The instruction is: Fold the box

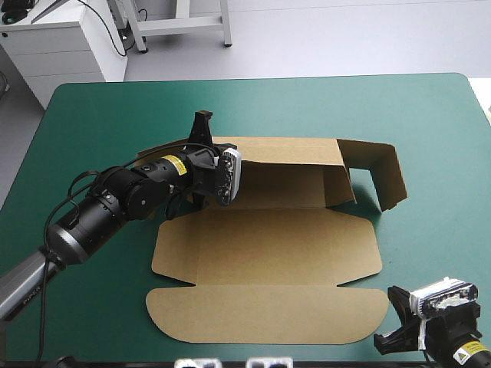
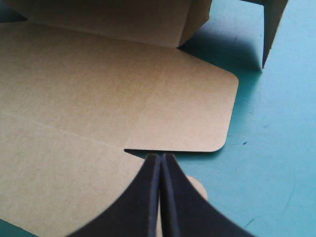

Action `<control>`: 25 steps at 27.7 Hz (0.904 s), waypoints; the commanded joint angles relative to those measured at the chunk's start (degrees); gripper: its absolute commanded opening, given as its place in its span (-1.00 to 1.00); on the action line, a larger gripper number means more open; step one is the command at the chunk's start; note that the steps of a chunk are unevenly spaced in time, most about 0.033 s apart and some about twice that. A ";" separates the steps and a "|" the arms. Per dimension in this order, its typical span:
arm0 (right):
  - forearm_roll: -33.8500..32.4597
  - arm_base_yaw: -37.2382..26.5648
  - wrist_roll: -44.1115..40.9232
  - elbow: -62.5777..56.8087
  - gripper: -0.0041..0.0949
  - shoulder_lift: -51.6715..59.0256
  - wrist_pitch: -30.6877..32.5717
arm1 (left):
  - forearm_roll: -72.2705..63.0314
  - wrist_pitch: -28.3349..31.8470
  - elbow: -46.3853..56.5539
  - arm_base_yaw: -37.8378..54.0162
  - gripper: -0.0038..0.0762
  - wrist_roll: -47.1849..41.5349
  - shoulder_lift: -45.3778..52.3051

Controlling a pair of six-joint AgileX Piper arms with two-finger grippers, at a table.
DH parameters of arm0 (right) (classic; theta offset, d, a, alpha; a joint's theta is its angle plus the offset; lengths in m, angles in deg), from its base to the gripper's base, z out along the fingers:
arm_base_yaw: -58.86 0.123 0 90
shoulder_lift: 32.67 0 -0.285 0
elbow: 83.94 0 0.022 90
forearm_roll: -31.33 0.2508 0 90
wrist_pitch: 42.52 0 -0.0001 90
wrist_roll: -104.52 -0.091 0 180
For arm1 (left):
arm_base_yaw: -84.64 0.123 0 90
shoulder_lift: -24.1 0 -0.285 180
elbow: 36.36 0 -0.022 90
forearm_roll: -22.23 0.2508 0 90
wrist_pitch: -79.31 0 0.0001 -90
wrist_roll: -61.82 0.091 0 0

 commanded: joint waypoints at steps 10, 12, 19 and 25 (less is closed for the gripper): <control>5.26 0.13 -0.19 1.28 -0.96 -0.81 -7.11 | -2.64 15.29 3.87 0.03 -0.92 1.64 1.24; 6.35 0.13 -0.19 1.28 -0.96 -0.81 -8.82 | -2.64 18.76 4.11 0.03 -0.92 1.64 0.28; 6.64 0.13 -4.92 1.28 -0.96 -0.81 -10.17 | -2.41 28.28 4.11 0.03 -0.92 2.11 -4.90; 6.74 0.13 -6.96 1.40 -0.95 -3.99 -10.39 | -3.29 33.17 4.11 0.03 -0.92 2.41 -6.19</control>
